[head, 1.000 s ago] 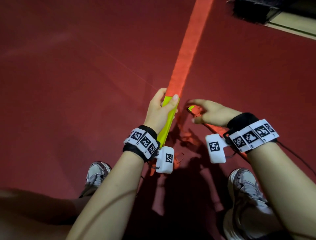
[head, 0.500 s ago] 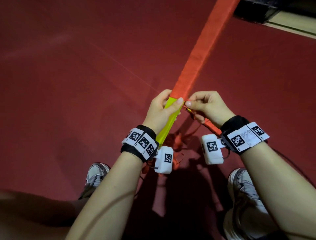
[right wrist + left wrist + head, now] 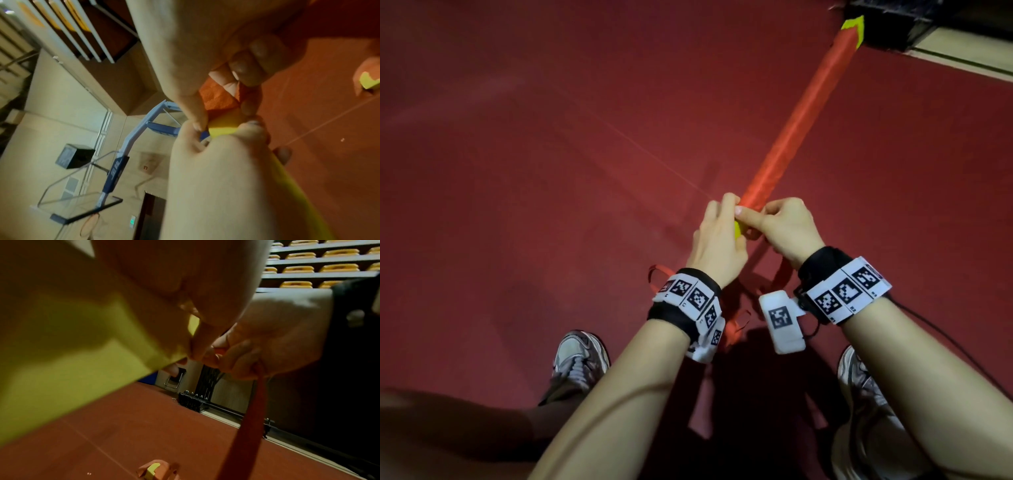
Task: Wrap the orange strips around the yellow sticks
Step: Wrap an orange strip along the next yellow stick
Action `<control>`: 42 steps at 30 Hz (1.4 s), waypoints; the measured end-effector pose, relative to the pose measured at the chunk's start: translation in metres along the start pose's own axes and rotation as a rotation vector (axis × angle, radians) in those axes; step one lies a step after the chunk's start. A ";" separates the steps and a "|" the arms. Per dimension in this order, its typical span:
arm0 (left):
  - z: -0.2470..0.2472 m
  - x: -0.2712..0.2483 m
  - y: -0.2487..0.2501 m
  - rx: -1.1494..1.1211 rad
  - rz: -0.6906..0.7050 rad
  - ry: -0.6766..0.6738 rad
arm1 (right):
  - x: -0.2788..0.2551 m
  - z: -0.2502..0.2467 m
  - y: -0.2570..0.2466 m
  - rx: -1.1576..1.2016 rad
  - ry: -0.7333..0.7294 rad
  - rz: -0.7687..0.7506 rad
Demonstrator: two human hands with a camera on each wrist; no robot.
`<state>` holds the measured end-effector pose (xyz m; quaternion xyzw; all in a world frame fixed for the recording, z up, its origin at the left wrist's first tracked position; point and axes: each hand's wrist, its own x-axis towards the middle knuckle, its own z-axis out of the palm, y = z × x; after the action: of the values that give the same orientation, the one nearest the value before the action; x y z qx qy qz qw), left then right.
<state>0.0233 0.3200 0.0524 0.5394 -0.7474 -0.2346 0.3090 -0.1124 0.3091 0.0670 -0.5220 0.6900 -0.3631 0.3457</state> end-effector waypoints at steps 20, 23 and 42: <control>0.020 -0.016 -0.014 -0.823 -0.469 -0.388 | 0.021 -0.029 0.034 0.499 -0.209 -0.011; 0.018 -0.016 -0.011 -0.830 -0.447 -0.418 | 0.022 -0.028 0.032 0.261 -0.175 -0.078; 0.020 -0.014 -0.002 0.297 -0.239 -0.032 | 0.015 -0.020 -0.001 0.226 0.132 -0.023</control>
<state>0.0131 0.3331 0.0342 0.6603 -0.7091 -0.1653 0.1840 -0.1320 0.2972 0.0766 -0.4628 0.6599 -0.4759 0.3520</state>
